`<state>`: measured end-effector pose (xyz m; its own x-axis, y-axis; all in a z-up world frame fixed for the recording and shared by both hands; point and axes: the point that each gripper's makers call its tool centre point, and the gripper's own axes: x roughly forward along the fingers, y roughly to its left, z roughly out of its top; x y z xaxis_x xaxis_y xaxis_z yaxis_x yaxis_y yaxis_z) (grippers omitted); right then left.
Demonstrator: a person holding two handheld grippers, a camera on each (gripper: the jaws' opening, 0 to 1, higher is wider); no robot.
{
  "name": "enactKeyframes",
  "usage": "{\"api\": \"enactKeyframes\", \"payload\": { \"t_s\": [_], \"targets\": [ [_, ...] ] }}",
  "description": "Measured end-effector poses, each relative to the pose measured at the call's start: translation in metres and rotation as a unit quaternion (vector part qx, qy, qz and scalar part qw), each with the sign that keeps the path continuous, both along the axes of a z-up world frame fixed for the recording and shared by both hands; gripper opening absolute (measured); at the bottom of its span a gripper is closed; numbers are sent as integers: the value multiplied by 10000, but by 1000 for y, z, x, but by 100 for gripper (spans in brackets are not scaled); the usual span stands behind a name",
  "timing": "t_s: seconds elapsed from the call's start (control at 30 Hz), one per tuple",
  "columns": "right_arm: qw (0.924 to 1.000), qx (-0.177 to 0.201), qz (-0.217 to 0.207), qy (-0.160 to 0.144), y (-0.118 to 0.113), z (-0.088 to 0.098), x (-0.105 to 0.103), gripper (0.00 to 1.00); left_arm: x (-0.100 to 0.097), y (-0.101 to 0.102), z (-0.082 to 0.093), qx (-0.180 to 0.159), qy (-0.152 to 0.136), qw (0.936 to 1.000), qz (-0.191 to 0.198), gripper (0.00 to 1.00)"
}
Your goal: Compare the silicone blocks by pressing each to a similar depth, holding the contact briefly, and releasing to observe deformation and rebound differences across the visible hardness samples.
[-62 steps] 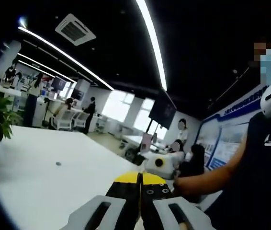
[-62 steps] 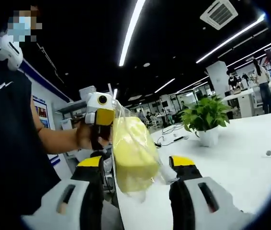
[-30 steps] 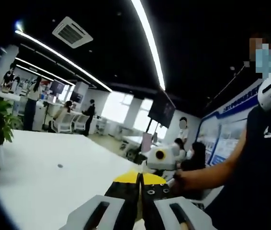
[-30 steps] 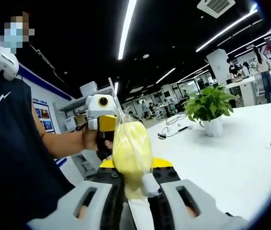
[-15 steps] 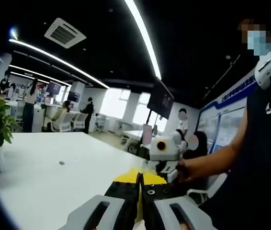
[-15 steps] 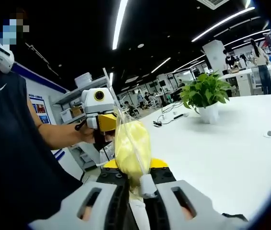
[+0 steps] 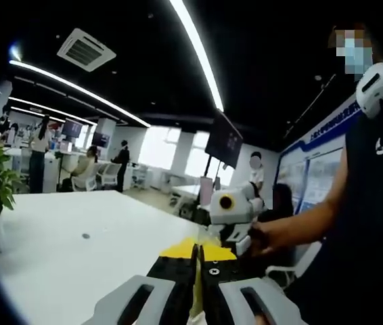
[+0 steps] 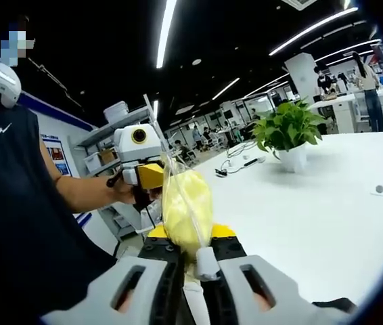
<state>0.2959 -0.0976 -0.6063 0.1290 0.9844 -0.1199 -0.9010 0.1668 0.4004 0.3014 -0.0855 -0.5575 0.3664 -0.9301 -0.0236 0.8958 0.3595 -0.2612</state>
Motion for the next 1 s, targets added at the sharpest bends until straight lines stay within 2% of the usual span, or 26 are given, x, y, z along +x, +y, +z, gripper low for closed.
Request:
{"api": "enactKeyframes", "payload": {
  "t_s": [0.2, 0.23, 0.43, 0.5, 0.67, 1.0],
  "targets": [
    [9999, 67, -9, 104, 3, -1, 2, 2, 5, 2, -2, -164, 146, 9997, 89, 0],
    [9999, 62, 5, 115, 3, -1, 1, 2, 5, 3, -3, -194, 256, 9994, 99, 0],
    [9997, 85, 34, 225, 5, -1, -1, 2, 5, 2, -4, -235, 286, 9992, 137, 0],
    [9996, 99, 41, 254, 5, -2, -3, 2, 5, 2, -4, -301, 453, 9984, 133, 0],
    [9994, 121, 78, 329, 6, -3, -6, 2, 3, 2, -5, -257, 440, 9986, 134, 1],
    [9987, 210, 110, 444, 12, -2, -12, 2, 0, 7, -5, -392, 564, 9976, 91, 0]
  ]
}}
